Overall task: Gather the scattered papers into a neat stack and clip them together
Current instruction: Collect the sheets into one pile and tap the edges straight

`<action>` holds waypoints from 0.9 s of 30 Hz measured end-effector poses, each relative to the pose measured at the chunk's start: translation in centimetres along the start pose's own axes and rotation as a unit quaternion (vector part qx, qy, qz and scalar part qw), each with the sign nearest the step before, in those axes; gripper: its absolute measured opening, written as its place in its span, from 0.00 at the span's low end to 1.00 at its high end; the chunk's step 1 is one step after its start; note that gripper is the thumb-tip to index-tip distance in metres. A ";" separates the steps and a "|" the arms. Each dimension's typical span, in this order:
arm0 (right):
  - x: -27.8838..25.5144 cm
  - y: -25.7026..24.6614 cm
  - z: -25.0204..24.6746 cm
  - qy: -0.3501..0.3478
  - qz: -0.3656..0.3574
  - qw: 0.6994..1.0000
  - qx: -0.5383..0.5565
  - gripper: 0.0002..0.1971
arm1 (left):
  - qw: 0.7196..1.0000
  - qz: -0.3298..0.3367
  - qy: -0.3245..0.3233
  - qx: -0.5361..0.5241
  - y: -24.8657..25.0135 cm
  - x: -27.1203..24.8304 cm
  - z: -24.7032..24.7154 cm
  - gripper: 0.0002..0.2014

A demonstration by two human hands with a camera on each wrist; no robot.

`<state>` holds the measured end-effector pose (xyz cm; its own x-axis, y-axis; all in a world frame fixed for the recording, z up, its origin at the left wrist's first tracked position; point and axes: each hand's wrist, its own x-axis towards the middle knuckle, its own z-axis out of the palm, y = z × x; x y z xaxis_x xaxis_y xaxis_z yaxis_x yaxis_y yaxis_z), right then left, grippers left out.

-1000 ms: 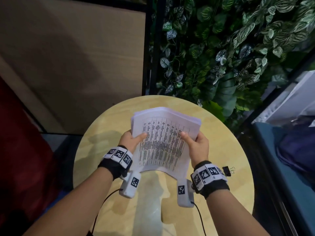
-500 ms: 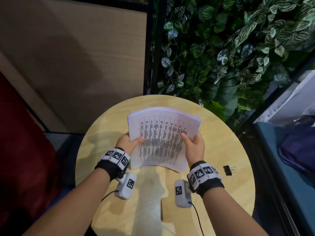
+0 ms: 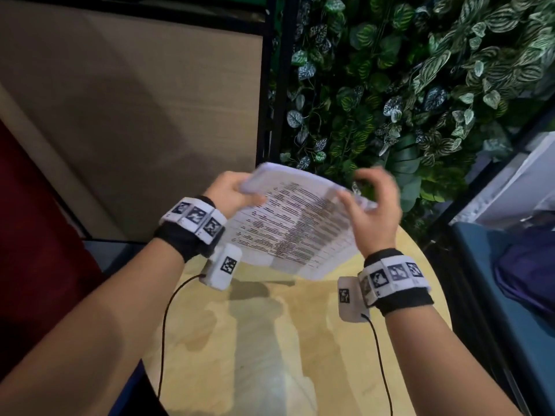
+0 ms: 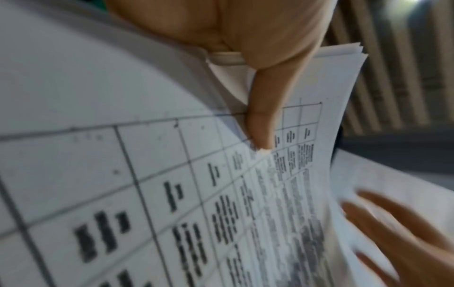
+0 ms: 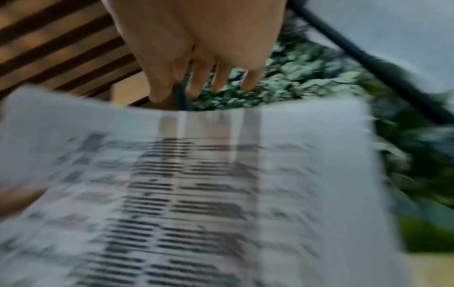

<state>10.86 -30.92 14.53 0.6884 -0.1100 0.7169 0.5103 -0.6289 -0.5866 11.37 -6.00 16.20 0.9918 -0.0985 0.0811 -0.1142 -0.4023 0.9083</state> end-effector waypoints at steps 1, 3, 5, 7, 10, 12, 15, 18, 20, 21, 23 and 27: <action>-0.1 1.2 -0.8 0.064 0.060 0.996 0.015 0.27 | 0.998 -0.030 0.012 -0.051 -0.7 -0.1 -0.8 0.06; -0.5 3.3 -2.1 0.086 0.239 0.963 0.094 0.43 | 0.987 -0.063 0.026 -0.147 -2.2 -0.5 -2.1 0.13; -0.9 4.3 -2.6 -0.041 0.361 0.890 0.277 0.46 | 0.975 -0.080 0.012 -0.207 -3.5 -0.4 -2.3 0.22; -1.1 4.3 -2.4 -0.138 0.383 0.842 0.354 0.36 | 0.973 -0.098 -0.011 -0.210 -4.0 -0.4 -1.5 0.23; -1.5 3.1 -1.3 -0.118 0.346 0.886 0.286 0.10 | 0.976 -0.119 -0.024 -0.179 -3.8 -0.6 0.4 0.18; -2.0 2.6 -0.3 -0.087 0.311 0.913 0.247 0.03 | 0.980 -0.125 0.021 -0.151 -4.0 -0.9 1.7 0.21; -4.0 2.6 0.9 -0.031 0.329 0.914 0.234 0.09 | 0.966 -0.155 0.136 -0.156 -4.7 -1.5 3.2 0.18; -7.5 3.4 1.0 -0.053 0.381 0.895 0.225 0.08 | 0.954 -0.203 0.154 -0.157 -6.3 -3.3 4.3 0.17; -10.0 4.2 0.9 -0.100 0.419 0.876 0.217 0.04 | 0.946 -0.259 0.146 -0.126 -8.2 -5.0 5.1 0.21; -11.1 4.4 0.9 -0.130 0.435 0.867 0.206 0.05 | 0.941 -0.282 0.140 -0.124 -9.0 -5.8 5.6 0.24; -12.6 4.4 1.2 -0.158 0.454 0.857 0.187 0.09 | 0.930 -0.306 0.140 -0.150 -9.9 -6.7 6.2 0.26; -12.1 4.2 1.5 -0.104 0.477 0.846 0.213 0.08 | 0.926 -0.285 0.161 -0.188 -8.5 -6.2 5.9 0.19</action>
<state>5.42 -31.02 2.80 0.9454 -0.2450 -0.2151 -0.2198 0.0084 -0.9755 5.89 -7.33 5.52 0.8570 0.3330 -0.3933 0.4017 0.0465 0.9146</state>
